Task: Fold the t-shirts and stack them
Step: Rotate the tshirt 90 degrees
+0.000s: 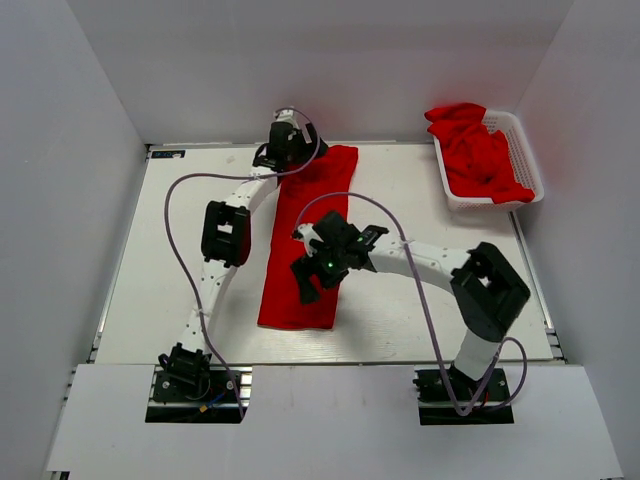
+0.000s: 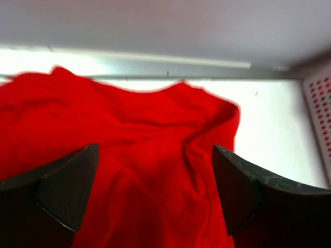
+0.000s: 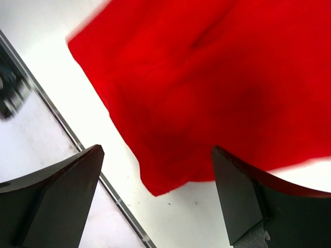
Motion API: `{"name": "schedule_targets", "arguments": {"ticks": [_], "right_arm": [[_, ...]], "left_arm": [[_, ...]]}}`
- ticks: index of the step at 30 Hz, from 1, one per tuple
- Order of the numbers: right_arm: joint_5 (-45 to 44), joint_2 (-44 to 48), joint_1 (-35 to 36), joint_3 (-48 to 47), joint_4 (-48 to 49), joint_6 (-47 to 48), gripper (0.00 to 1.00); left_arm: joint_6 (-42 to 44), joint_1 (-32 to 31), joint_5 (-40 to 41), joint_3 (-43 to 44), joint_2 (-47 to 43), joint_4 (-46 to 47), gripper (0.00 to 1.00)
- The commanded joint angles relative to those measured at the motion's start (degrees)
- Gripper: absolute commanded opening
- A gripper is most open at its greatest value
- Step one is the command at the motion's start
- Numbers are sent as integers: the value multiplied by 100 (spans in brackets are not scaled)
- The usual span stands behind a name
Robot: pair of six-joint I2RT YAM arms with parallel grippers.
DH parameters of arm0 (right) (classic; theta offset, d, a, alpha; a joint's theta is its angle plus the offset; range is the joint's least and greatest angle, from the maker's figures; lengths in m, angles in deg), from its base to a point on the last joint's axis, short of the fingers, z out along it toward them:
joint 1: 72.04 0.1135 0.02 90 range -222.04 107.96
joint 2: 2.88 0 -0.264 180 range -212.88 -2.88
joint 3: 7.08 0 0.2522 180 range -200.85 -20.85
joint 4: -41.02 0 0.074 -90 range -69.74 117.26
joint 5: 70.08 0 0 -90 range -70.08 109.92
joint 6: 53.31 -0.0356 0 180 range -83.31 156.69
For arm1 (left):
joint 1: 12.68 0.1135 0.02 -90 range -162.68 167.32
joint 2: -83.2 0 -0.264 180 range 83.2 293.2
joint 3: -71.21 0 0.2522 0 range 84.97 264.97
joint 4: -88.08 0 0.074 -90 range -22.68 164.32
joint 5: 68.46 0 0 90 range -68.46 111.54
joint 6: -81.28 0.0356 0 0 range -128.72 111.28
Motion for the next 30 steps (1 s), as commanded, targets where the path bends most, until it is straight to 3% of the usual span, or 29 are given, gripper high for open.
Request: {"name": "schedule_targets", "arguments": {"ticks": [1,7,12,16,20,24,27,30], "right_arm": [[-745,673,-42,-299,61,-220,90],[-1913,1053,-173,-630,-96,-247,90],[-2820,913,-349,-1150,-211,-116,90],[-3075,388,-560,-1677,176,209,90],[-3286,-536,-771,-3193,132,577,90],[-3146,-2009,-982,-4507,0,825,90],[-3129,-2845,-1078,-5838,-18,1289,90],[-3268,-3217,-1132,-5959,648,1528,90]], "left_arm": [[-37,130,401,121,-1318,21,100],[569,130,708,-203,-2392,-426,100],[877,253,1470,-993,-3481,-1760,100],[816,306,2315,-3018,-4746,-2579,100],[-149,306,3335,-4700,-5942,-3475,100],[-669,306,3021,-6492,-6953,-3723,100],[-985,306,2704,-7240,-7525,-3898,100],[-1240,306,2283,-7953,-8035,-3978,100]]}}
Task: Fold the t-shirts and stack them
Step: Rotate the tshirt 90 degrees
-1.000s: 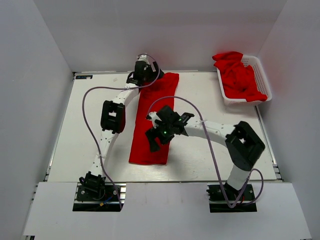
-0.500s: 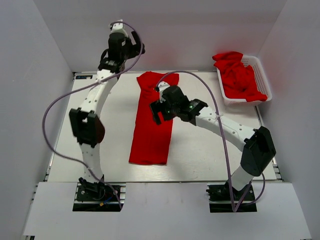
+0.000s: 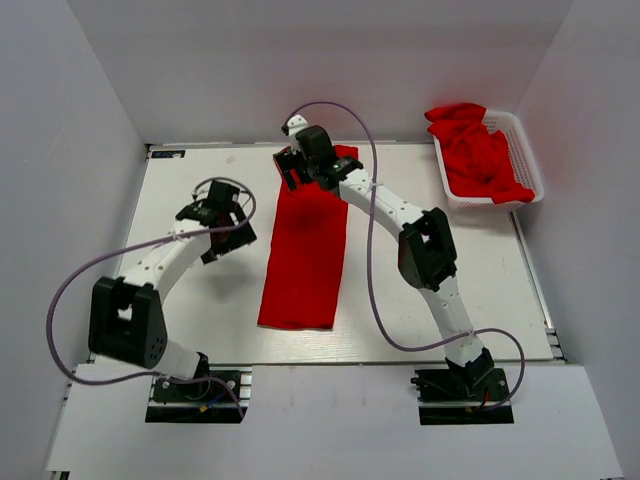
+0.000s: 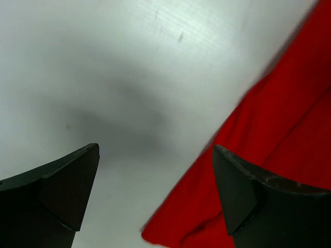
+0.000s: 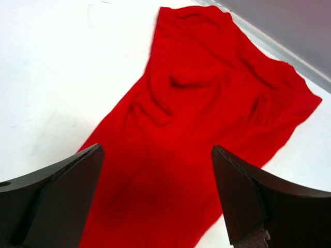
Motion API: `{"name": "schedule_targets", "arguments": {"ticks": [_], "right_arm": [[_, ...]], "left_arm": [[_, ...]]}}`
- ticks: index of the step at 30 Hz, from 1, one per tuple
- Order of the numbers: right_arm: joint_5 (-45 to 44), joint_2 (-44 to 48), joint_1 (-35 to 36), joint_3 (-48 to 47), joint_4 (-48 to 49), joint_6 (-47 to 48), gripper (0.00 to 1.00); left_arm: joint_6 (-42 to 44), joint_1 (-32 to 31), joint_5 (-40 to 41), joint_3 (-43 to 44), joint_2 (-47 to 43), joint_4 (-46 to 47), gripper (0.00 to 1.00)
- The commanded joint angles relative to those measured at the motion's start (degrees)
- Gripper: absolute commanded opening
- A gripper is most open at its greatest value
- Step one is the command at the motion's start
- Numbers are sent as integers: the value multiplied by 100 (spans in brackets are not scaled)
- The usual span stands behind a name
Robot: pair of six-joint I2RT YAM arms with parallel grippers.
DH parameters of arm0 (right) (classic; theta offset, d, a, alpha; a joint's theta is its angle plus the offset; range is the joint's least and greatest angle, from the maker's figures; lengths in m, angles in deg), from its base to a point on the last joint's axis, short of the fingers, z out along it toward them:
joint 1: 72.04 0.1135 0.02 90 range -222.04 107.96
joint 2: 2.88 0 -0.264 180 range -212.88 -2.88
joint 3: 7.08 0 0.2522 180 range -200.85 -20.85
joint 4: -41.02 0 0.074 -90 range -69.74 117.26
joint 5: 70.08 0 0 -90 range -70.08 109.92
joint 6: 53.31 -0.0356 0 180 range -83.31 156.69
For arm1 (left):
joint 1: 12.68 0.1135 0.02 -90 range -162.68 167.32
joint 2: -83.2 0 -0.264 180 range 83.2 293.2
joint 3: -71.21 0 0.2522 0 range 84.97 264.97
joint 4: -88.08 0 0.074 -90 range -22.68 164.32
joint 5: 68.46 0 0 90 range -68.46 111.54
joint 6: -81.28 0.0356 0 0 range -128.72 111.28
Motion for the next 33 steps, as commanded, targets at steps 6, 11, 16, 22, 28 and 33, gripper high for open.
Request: {"name": "schedule_targets", "arguments": {"ticks": [6,11,16,22,28,33], "right_arm": [[-216,-733,-116,-376,2028,696,90],[118,-1208,-89,-473,2678,837,90],[206,-1622,-107,-632,3047,740,90],[399,-2175,-160,-1079,3391,1021,90],[163,-2395,-203,-1009,3418,1311,90],[-339,-2334,-352,-808,3479,1006,90]], "left_arm": [[-428,0,-1003,-1311,-1480,20,100],[-313,0,-950,-1426,-1472,-103,100],[-50,0,-1152,-1426,-1410,-103,100],[267,0,-1582,-1584,-1357,91,100],[267,0,-1583,-1690,-1410,143,100],[267,0,-1477,-1690,-1410,82,100]]}}
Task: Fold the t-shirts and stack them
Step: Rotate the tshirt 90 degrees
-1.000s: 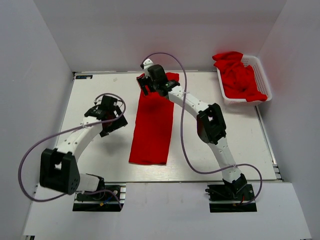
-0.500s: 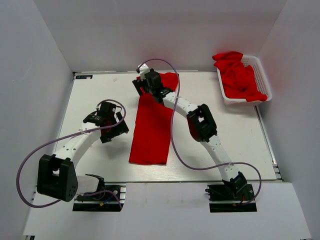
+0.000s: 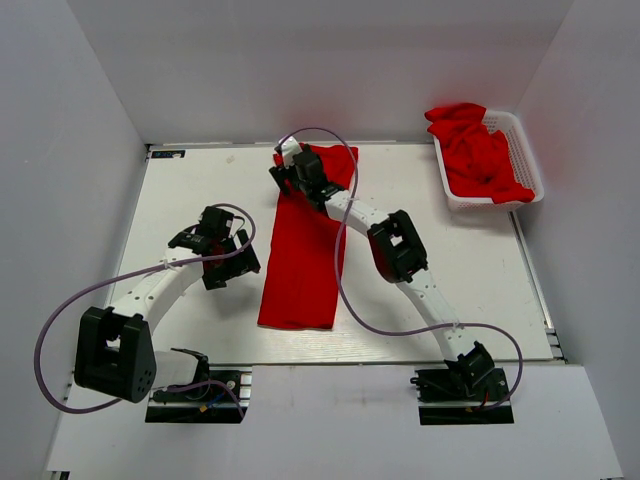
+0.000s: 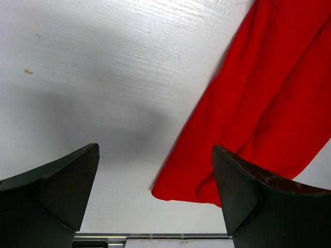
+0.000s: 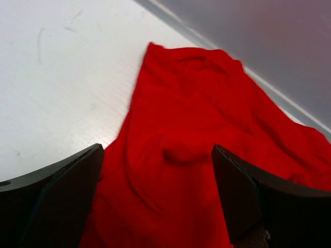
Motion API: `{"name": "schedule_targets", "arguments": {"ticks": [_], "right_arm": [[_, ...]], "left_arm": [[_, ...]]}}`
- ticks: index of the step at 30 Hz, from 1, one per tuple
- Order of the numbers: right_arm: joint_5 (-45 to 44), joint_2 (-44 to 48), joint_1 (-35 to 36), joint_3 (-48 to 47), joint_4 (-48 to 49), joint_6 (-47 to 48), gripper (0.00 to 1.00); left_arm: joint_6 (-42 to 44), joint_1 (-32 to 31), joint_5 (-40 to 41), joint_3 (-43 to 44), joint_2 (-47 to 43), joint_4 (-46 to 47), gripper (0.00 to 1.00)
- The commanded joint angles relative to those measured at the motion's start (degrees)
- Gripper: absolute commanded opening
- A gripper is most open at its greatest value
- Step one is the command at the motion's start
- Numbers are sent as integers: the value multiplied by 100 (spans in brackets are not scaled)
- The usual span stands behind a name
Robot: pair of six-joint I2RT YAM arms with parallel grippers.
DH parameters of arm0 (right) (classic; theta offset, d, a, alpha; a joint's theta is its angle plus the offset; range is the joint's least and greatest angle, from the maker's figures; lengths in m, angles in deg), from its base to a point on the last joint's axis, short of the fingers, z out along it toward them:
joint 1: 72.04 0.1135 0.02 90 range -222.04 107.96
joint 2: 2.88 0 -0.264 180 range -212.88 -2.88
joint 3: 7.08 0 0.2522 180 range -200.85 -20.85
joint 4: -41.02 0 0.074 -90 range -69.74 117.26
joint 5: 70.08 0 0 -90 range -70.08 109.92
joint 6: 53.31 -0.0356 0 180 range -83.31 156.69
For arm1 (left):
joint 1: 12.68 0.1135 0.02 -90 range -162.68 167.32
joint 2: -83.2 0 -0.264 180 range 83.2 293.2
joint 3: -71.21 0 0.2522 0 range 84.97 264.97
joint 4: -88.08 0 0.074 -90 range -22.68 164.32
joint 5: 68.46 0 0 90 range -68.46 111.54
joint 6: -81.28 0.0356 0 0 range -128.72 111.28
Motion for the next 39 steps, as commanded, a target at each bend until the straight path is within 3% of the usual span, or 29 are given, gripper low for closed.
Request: {"name": "schedule_targets", "arguments": {"ticks": [1,4,14,22,27,31,35,39], "right_arm": [[-383,234,-156,51,591,-158,90],[-287,481,-226,482,838,-405,90],[-401,516,-490,500,505,-843,90],[1250,956,-552,975,628,-818,90],[946,1061,-561,1037,917,-1468,90],[724,930,-561,853,910,-1382,90],[1050,1104,-543,860,417,-1117,90],[1278,2034,-578,2087,522,-1388,90]], "left_arm": [[57,0,-6,-46,-118,47,100],[110,0,-59,6,-57,47,100],[162,0,-6,121,189,-58,100],[162,0,-111,121,304,56,100],[162,0,-112,121,418,109,100],[162,0,-112,226,479,109,100],[215,0,-42,856,725,311,100],[416,0,274,2113,1497,627,100]]}}
